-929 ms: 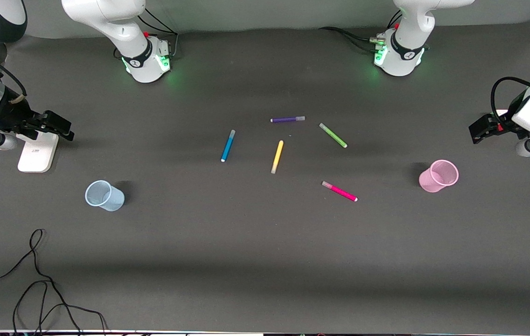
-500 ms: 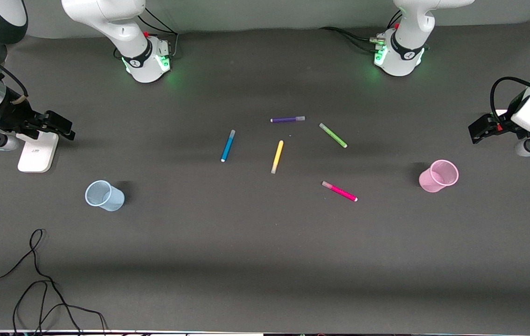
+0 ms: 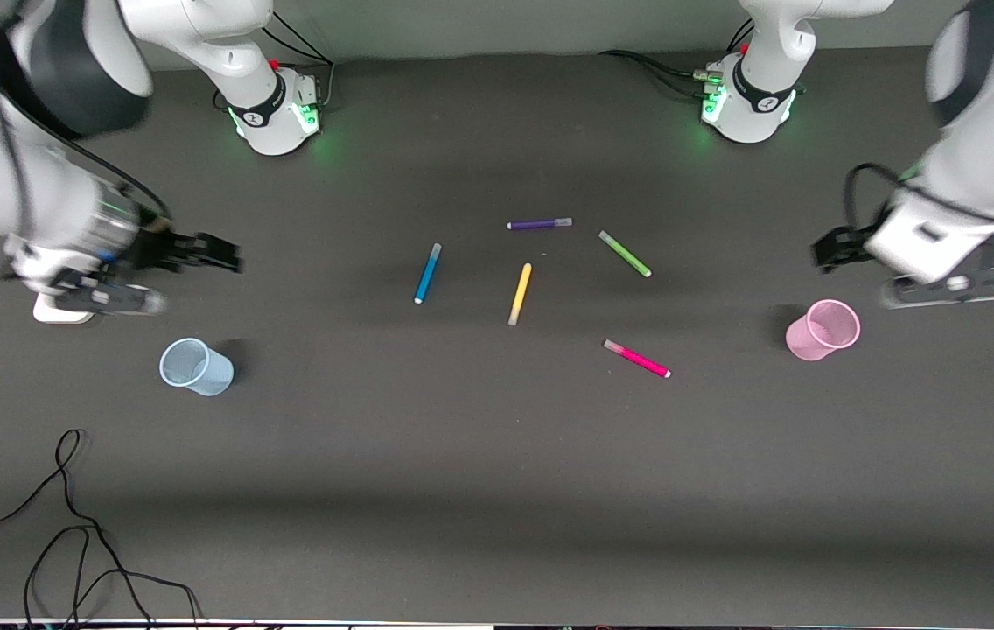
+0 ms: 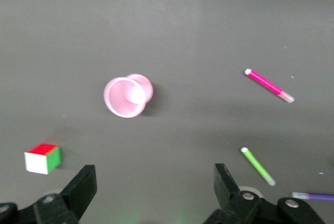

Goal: Place pink and blue markers in matching cups
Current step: 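Reach the right gripper to the blue marker while the left gripper reaches the pink marker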

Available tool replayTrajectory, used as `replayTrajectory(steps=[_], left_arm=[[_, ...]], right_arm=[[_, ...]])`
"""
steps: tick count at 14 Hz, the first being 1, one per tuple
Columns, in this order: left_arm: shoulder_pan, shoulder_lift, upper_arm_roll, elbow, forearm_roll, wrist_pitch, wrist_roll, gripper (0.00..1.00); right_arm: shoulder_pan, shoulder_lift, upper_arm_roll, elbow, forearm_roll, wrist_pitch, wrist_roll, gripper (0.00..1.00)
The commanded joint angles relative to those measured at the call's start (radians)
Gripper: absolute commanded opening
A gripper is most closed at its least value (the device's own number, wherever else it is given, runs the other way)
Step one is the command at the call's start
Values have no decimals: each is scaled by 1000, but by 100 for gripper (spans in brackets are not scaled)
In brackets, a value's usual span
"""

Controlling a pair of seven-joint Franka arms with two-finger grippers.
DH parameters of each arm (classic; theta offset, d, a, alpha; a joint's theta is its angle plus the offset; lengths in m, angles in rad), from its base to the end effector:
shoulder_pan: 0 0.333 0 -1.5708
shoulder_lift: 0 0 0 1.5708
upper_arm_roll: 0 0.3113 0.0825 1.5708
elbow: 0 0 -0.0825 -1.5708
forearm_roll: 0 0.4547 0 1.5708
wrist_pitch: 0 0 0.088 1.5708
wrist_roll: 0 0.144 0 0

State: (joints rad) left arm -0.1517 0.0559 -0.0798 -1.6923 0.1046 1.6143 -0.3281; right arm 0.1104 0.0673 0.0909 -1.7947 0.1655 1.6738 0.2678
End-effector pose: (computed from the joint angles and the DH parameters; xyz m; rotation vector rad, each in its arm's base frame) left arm 0.6167 -0.1296 0.4865 -3.0025 -0.1275 0.1519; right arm 0.6057 0.1454 0.4307 -2.9992 0.1482 0.3345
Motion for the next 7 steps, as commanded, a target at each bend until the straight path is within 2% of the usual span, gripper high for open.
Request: replayTrajectory(steps=[1, 3, 5, 7], left_arm=[[-118, 96, 12, 26, 1, 28, -209, 100], [-182, 174, 12, 33, 3, 81, -366, 100], [-219, 269, 12, 83, 3, 102, -457, 100], [-229, 335, 12, 117, 1, 111, -491, 100]], right_arm=[[34, 139, 70, 21, 32, 53, 138, 100], [35, 231, 157, 14, 31, 93, 247, 100], [41, 302, 188, -29, 31, 168, 327, 100], [66, 391, 191, -84, 34, 317, 385, 100]])
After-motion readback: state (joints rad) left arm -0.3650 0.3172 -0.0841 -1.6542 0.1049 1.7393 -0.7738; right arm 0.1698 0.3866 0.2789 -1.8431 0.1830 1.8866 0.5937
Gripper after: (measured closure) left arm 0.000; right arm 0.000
